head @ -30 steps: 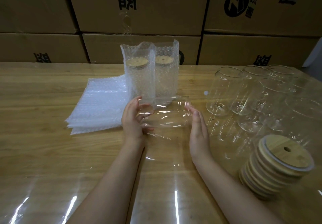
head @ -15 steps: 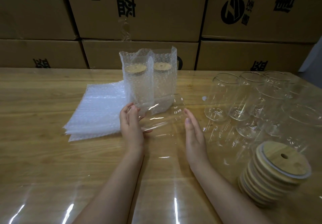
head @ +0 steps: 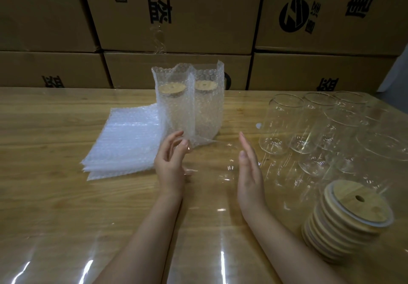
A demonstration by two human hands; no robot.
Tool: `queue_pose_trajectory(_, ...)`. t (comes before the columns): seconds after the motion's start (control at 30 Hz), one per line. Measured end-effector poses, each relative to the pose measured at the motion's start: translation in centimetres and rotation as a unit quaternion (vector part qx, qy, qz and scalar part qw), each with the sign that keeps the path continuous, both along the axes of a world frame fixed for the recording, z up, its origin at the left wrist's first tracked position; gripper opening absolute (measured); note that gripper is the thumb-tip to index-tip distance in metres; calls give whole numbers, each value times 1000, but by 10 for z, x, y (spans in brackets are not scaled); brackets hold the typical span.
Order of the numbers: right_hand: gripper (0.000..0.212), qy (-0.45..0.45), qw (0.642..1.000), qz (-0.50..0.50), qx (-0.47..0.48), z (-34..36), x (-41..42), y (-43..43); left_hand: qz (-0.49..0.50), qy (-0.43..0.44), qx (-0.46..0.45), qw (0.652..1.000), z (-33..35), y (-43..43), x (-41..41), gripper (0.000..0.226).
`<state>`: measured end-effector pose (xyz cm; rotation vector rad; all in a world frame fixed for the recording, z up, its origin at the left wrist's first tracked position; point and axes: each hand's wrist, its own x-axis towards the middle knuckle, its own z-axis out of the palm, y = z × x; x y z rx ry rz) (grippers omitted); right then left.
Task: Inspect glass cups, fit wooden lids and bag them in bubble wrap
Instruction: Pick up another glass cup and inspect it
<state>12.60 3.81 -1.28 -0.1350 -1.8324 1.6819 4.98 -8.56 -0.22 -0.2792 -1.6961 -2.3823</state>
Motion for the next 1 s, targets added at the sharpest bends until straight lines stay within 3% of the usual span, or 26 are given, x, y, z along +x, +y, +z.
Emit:
queue_pose_trajectory(0.1, 55, -13, 997, 20, -68, 1, -2, 1, -22, -18, 22, 999, -2, -1, -4, 48)
queue_pose_trajectory(0.23, 78, -20, 996, 50, -69, 2, -2, -2, -12, -41, 57, 997, -4, -1, -8, 36)
queue_pose_trajectory(0.33, 65, -10, 996, 69, -48, 0, -1, -6, -3, -70, 96, 993, -4, -2, -10, 24)
queue_pose_trajectory(0.5, 45, -1, 999, 31, -26, 0, 1, -6, -11, -83, 101, 991, -4, -4, -12, 29)
queue_pose_trajectory(0.67, 46, -18, 999, 14, -40, 2, 0, -6, 4, -69, 97, 993, -7, -4, -13, 20)
queue_pose_trajectory(0.83, 50, -15, 1000, 0, -11, 1, 1, -7, 18, -89, 117, 989, -5, -2, -12, 27)
queue_pose_trajectory(1.0, 57, -2, 1000, 15, 2, -1, 1, -9, 52, -53, 60, 995, 0, 3, -5, 32)
